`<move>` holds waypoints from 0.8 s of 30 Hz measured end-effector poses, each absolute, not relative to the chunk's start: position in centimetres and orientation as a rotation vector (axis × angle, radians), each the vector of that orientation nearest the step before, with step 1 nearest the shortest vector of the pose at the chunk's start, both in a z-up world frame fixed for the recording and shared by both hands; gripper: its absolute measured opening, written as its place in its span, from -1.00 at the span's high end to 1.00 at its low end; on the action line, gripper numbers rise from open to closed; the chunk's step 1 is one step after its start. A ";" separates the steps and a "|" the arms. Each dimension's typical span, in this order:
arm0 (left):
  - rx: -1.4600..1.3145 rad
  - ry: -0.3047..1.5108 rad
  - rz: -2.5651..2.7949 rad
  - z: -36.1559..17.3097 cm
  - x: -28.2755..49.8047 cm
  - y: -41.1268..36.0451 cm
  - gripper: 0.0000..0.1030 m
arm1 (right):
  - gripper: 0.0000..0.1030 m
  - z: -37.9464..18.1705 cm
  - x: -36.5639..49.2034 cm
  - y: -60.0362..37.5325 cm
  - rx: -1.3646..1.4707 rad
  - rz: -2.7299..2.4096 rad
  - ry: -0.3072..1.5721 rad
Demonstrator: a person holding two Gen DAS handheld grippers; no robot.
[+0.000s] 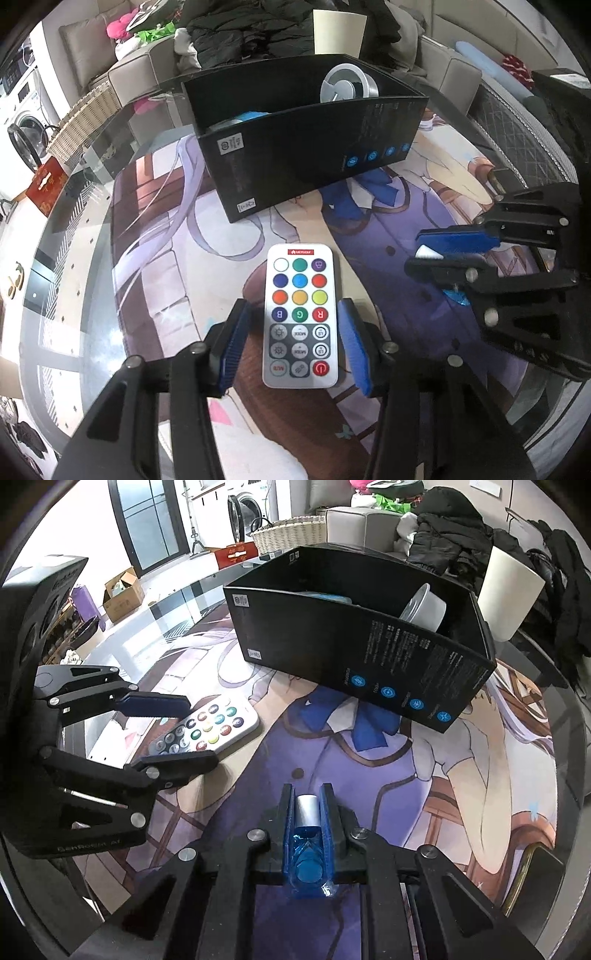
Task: Organize rigid objects
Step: 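Lift the remote with the left gripper while the right carries the blue bottle over the box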
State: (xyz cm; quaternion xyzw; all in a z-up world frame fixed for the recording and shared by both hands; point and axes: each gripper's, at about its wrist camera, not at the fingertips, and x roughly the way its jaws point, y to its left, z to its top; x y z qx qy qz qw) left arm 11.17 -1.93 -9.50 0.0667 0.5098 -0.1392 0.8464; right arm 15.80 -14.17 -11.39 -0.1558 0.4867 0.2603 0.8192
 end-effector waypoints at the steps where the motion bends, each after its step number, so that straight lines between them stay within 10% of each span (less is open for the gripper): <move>1: 0.141 1.076 -0.295 -9.5 11.2 -2.0 0.10 | 0.55 -11.3 15.8 -14.2 -0.335 0.554 1.040; 24: 0.120 0.667 -0.279 -2.1 7.2 -1.7 0.27 | 0.76 -5.2 13.0 -16.6 -0.204 0.544 0.697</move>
